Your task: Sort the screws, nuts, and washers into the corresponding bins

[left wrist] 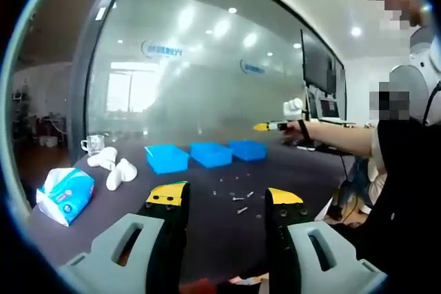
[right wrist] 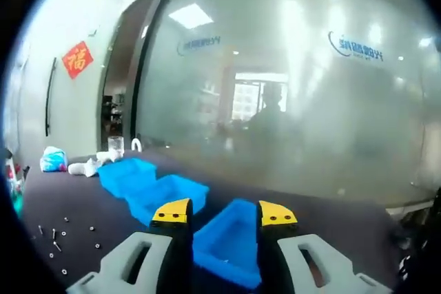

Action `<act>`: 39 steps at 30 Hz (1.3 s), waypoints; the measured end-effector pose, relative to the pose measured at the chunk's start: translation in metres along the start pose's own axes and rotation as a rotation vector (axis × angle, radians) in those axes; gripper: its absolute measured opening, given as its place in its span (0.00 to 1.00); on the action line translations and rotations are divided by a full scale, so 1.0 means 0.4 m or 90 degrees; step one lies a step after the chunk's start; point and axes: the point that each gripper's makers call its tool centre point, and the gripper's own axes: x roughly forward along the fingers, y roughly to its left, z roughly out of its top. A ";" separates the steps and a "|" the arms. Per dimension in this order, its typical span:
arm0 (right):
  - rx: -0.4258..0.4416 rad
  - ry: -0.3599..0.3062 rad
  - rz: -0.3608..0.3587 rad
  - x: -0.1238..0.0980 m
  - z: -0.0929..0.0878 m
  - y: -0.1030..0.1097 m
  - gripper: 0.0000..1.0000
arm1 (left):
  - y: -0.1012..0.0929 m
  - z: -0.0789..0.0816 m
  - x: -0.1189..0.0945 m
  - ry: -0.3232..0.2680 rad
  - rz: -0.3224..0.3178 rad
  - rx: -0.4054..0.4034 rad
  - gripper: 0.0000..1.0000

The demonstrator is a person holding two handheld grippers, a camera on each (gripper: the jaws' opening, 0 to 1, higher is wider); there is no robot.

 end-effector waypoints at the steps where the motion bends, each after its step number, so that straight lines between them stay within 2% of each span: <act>1: -0.001 -0.015 0.006 -0.015 0.012 0.009 0.33 | 0.000 0.001 0.001 -0.001 0.000 0.000 0.38; 7: 0.014 -0.042 0.029 -0.077 0.039 0.043 0.33 | -0.003 0.007 0.010 -0.007 -0.002 -0.003 0.38; 16: 0.002 -0.066 0.051 -0.182 0.060 0.090 0.33 | -0.009 0.021 0.018 -0.016 -0.005 -0.003 0.38; 22: 0.004 -0.079 0.056 -0.240 0.065 0.084 0.33 | -0.014 0.031 0.024 -0.021 -0.007 -0.001 0.38; 24: 0.011 -0.082 0.059 -0.242 0.060 0.059 0.33 | -0.015 0.032 0.026 -0.021 -0.008 -0.001 0.38; 39: 0.029 -0.079 0.062 -0.371 -0.006 0.047 0.33 | -0.025 0.034 0.041 -0.025 -0.018 -0.004 0.38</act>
